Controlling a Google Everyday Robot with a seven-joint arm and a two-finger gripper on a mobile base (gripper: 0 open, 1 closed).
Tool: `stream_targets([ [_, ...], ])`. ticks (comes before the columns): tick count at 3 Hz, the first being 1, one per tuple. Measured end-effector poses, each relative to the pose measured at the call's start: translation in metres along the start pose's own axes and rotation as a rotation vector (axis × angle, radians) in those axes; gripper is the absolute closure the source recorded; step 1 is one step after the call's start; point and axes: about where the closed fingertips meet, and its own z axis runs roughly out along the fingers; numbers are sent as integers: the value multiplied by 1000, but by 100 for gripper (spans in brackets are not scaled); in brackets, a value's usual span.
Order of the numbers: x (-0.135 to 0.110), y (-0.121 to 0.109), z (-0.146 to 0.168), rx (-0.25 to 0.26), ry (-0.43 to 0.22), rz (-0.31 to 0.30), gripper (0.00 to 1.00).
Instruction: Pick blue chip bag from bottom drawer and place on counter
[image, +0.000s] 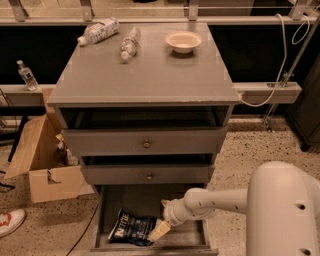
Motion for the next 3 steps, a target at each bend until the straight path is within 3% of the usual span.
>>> stream_targets([
  [1, 9, -12, 33, 32, -68, 7, 0],
  [3, 13, -7, 53, 8, -68, 8, 0],
])
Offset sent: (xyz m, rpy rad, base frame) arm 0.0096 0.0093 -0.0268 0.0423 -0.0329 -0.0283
